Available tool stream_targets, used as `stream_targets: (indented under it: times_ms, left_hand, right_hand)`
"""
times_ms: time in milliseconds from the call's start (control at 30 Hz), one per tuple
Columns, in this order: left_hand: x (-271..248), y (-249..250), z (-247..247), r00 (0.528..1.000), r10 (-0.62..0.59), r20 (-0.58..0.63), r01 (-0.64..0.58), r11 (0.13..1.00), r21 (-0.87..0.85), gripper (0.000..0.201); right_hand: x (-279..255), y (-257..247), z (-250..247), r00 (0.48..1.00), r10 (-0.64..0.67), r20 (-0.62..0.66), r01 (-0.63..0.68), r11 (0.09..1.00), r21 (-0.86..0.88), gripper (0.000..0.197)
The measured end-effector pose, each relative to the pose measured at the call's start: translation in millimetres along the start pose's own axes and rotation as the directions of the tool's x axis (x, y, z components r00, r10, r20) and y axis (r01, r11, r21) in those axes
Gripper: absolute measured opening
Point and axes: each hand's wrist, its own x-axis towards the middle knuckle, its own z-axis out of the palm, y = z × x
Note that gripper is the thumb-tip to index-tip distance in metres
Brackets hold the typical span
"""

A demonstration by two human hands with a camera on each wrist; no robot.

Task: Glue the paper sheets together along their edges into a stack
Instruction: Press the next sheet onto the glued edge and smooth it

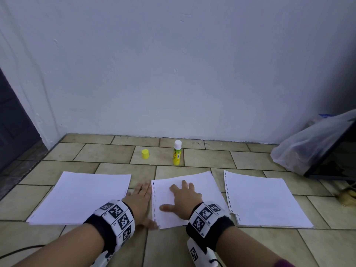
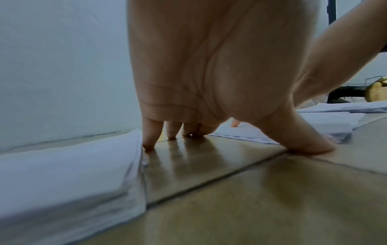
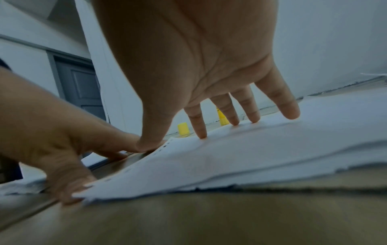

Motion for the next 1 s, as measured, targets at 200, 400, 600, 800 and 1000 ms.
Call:
stream_targets:
  times_ms: [200,400,600,800,1000]
  left_hand:
    - [-1,0,-1,1.0,0.0,0.002,0.0,1.0,0.004,0.126]
    - [0,0,-1,1.0,0.002,0.007,-0.002,1.0,0.006,0.126]
    - [1,-1,0,1.0,0.006,0.014,-0.006,1.0,0.005,0.126]
    - [1,-1,0,1.0,0.009,0.02,-0.009,1.0,0.01,0.126]
    - [3,-3,2,1.0,0.014,0.009,-0.015,1.0,0.02,0.127]
  right_hand:
    - [0,-16,-3,0.998,-0.031,-0.057,0.021,0.986,-0.167,0.076]
    - [3,-14,-2,0.999,-0.02,-0.045,0.016,0.997,-0.079,0.076]
    - [3,-12,-3,0.999,-0.049,-0.014,0.047,0.992,-0.114,0.079]
    - [6,-11,-8,0.997,-0.071,-0.001,0.07,0.992,-0.102,0.079]
    - [8,-5,-13,0.996,-0.082,-0.026,0.08,0.996,-0.045,0.063]
